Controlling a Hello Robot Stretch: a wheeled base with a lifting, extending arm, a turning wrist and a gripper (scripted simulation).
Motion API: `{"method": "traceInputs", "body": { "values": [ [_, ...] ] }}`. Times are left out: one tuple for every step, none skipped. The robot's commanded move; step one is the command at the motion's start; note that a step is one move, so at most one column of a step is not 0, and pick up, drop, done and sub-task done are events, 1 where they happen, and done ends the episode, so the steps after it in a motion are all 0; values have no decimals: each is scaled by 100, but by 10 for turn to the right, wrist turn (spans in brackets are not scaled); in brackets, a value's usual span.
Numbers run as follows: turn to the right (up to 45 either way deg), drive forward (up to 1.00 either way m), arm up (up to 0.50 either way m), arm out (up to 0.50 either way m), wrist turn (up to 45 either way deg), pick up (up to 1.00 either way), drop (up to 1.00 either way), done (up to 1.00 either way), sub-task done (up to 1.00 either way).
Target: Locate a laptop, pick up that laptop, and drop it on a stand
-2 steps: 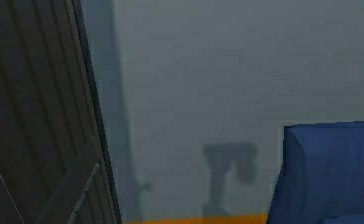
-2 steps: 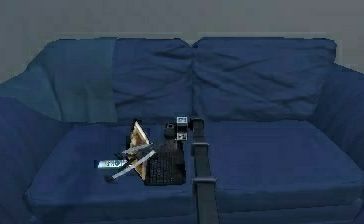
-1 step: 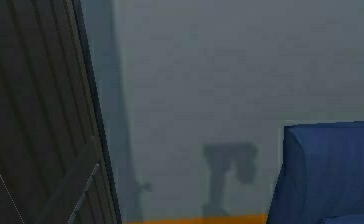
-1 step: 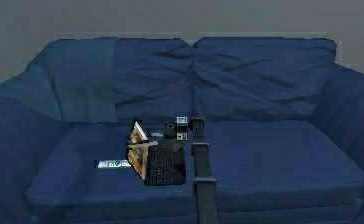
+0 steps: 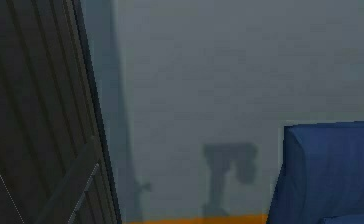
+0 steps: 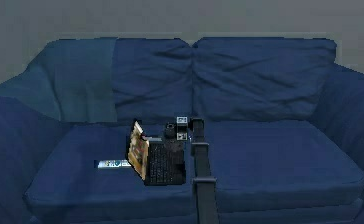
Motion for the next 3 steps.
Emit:
{"method": "traceInputs", "body": {
  "values": [
    [0,0,-30,0,0,0,0,0,0],
    [0,0,0,0,0,100,0,0,0],
    [0,0,10,0,0,0,0,0,0]
  ]
}}
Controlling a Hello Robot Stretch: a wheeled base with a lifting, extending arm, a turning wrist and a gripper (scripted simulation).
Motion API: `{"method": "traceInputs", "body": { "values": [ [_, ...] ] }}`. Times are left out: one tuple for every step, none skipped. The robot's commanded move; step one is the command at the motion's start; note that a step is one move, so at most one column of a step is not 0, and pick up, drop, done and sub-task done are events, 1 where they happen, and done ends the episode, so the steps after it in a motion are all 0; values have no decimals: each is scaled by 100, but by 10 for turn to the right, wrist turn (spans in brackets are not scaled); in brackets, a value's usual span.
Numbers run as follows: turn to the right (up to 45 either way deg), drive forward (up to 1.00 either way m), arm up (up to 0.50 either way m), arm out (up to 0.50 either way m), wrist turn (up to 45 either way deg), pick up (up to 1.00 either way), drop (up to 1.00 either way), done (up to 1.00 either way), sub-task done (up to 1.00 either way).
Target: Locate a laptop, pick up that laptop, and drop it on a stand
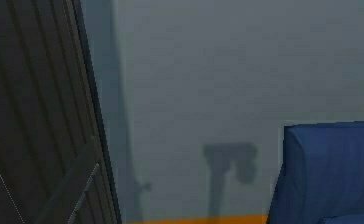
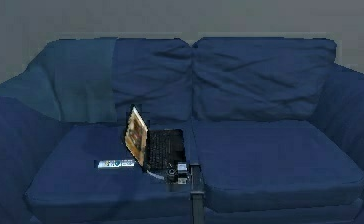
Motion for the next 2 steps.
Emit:
{"method": "traceInputs", "body": {
  "values": [
    [0,0,42,0,0,0,0,0,0],
    [0,0,0,0,-450,0,0,0,0]
  ]
}}
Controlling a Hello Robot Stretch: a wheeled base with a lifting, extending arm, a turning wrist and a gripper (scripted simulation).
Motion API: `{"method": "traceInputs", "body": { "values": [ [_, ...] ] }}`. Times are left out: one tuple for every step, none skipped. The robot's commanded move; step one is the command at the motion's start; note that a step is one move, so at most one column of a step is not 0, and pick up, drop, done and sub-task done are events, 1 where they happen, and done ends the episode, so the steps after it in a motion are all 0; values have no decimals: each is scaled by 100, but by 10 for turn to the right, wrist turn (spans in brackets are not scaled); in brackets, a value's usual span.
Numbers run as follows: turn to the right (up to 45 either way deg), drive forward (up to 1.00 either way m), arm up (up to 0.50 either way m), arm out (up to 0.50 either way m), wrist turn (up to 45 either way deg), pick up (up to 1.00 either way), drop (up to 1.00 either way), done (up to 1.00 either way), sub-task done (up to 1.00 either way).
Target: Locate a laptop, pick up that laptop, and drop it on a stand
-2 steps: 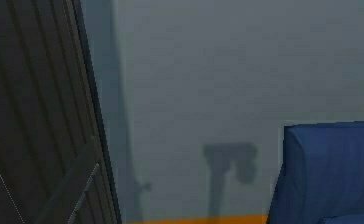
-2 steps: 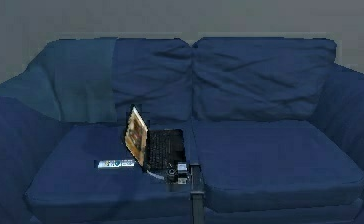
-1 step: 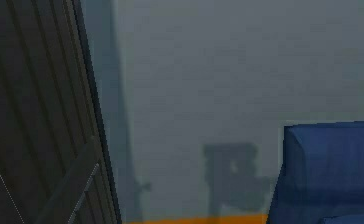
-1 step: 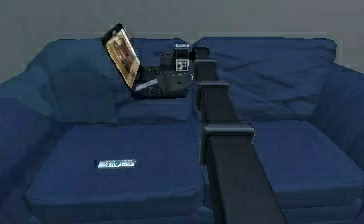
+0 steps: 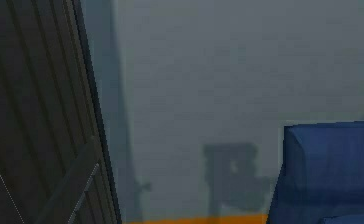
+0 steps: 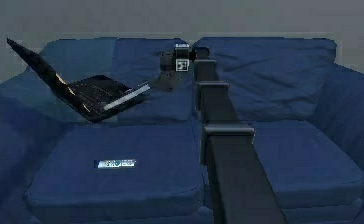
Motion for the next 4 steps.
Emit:
{"method": "traceInputs", "body": {
  "values": [
    [0,0,0,0,-450,0,0,0,0],
    [0,0,0,0,-150,0,0,0,0],
    [0,0,0,-40,0,0,0,0,0],
    [-450,0,0,0,0,0,0,0,0]
  ]
}}
